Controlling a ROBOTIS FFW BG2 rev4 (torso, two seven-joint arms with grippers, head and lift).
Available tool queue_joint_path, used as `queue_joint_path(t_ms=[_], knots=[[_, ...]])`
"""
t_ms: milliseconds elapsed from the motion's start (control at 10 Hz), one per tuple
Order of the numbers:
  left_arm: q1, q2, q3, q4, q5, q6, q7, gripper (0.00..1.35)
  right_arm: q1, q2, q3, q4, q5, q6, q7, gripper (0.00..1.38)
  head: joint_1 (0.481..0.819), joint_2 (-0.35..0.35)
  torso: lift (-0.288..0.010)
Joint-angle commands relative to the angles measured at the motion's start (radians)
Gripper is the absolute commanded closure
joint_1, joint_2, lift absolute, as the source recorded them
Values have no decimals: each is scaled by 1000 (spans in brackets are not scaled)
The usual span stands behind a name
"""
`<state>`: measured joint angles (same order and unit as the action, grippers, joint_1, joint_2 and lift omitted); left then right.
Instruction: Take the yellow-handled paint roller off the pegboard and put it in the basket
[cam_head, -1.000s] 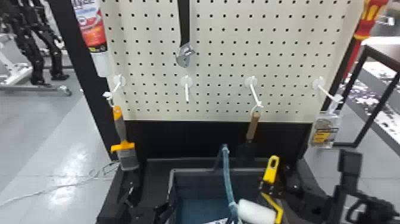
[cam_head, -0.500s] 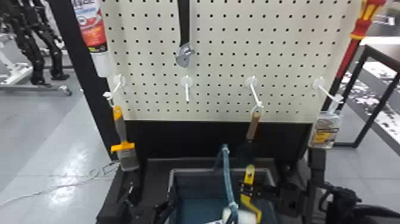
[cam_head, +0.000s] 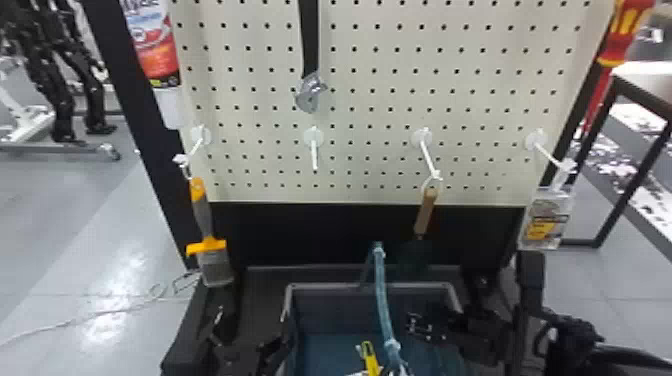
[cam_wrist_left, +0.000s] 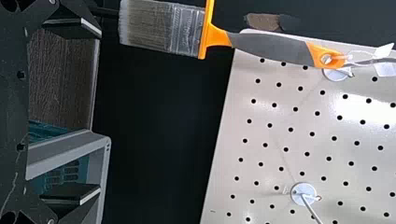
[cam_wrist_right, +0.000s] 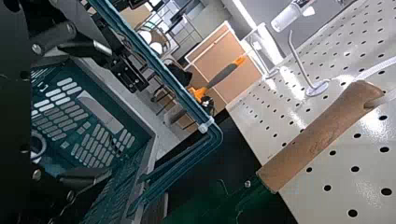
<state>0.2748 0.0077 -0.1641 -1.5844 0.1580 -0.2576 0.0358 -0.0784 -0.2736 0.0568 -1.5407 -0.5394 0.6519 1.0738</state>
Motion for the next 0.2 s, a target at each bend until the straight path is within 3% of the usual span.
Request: queue_joint_path(t_ms=[0, 100], knots=[[0, 0, -2, 1, 0, -2, 1, 139, 2, 7, 0, 1, -8, -8, 0, 292, 549, 0, -100], [0, 0, -2, 0, 0, 0, -1, 139, 2, 10, 0, 2, -8, -11, 0, 292, 549, 0, -100]])
